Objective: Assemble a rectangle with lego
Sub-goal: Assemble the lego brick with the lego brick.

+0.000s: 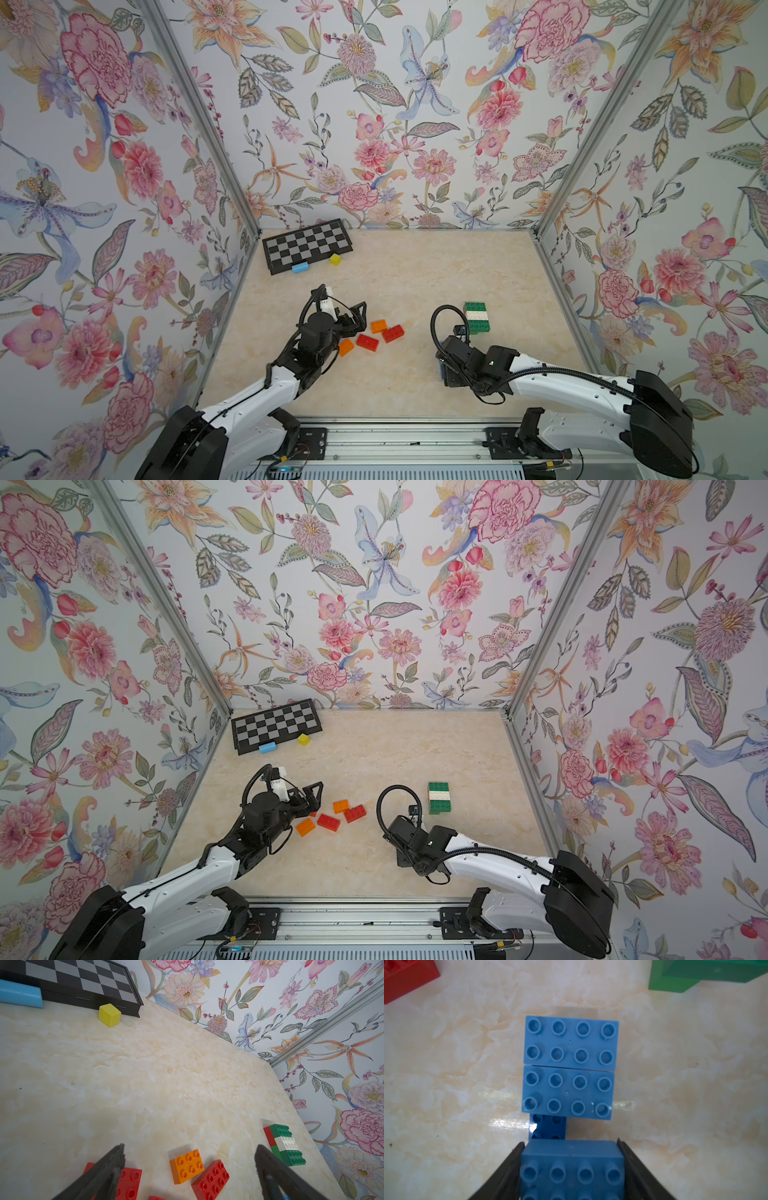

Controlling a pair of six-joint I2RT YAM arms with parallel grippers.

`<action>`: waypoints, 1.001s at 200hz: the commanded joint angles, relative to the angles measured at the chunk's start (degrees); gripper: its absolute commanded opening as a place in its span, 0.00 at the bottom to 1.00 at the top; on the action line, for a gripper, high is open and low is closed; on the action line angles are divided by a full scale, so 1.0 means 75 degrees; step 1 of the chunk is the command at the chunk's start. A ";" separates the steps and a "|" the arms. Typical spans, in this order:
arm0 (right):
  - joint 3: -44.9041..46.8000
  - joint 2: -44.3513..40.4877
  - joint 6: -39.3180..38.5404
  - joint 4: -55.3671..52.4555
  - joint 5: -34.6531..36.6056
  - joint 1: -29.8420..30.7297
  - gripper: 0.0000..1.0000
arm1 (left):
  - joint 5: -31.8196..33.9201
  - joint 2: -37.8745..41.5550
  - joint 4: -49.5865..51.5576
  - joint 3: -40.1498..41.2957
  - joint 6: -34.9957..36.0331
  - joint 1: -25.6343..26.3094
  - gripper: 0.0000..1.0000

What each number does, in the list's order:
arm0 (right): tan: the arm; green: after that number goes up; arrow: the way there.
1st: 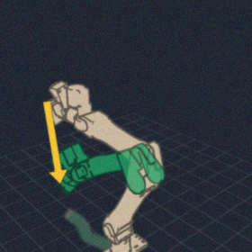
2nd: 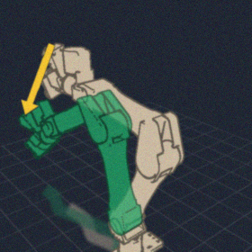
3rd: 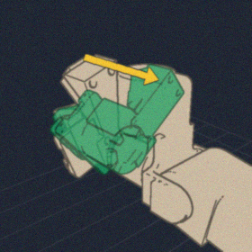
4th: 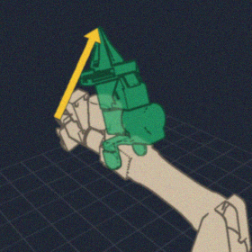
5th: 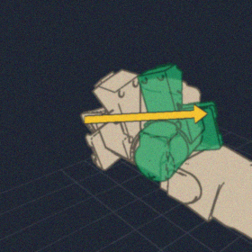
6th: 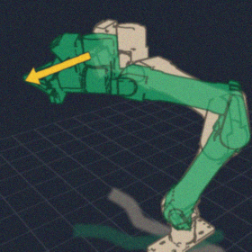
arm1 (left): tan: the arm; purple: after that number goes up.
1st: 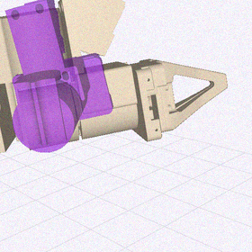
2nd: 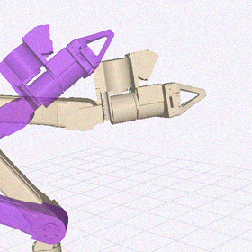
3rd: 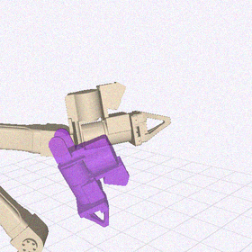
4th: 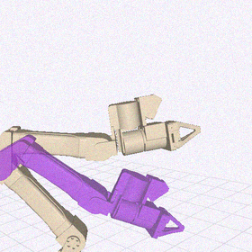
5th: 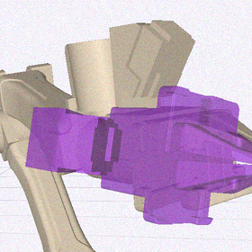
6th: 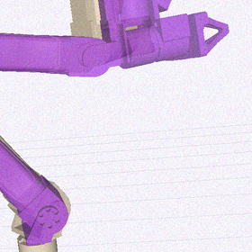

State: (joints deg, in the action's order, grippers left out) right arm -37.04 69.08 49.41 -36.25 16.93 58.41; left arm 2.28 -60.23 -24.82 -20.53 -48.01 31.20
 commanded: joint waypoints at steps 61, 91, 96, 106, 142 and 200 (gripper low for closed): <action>-0.0107 0.0300 -0.0085 0.0344 0.0273 0.0022 0.29 | 0.0152 0.0007 -0.0206 0.0019 -0.0114 0.0062 0.99; 0.0008 0.0282 0.0016 0.0403 0.0353 0.0028 0.30 | 0.0123 0.0027 -0.0218 0.0042 -0.0126 0.0059 0.99; 0.0035 0.0266 0.0032 0.0423 0.0356 0.0027 0.30 | 0.0125 0.0045 -0.0209 0.0043 -0.0126 0.0059 0.99; 0.0083 0.0237 0.0071 0.0453 0.0368 0.0022 0.30 | 0.0146 0.0055 -0.0206 0.0046 -0.0125 0.0059 0.99; 0.0215 0.0223 0.0139 0.0607 0.0344 0.0028 0.31 | 0.0160 0.0085 -0.0198 0.0089 -0.0135 0.0059 0.99; 0.0283 0.0409 0.0182 0.0776 0.0345 0.0016 0.32 | 0.0170 0.0086 -0.0206 0.0087 -0.0126 0.0058 0.99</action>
State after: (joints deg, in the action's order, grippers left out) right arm -35.55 71.16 49.30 -31.20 18.50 58.41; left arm 2.28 -60.20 -25.39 -20.51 -48.01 31.20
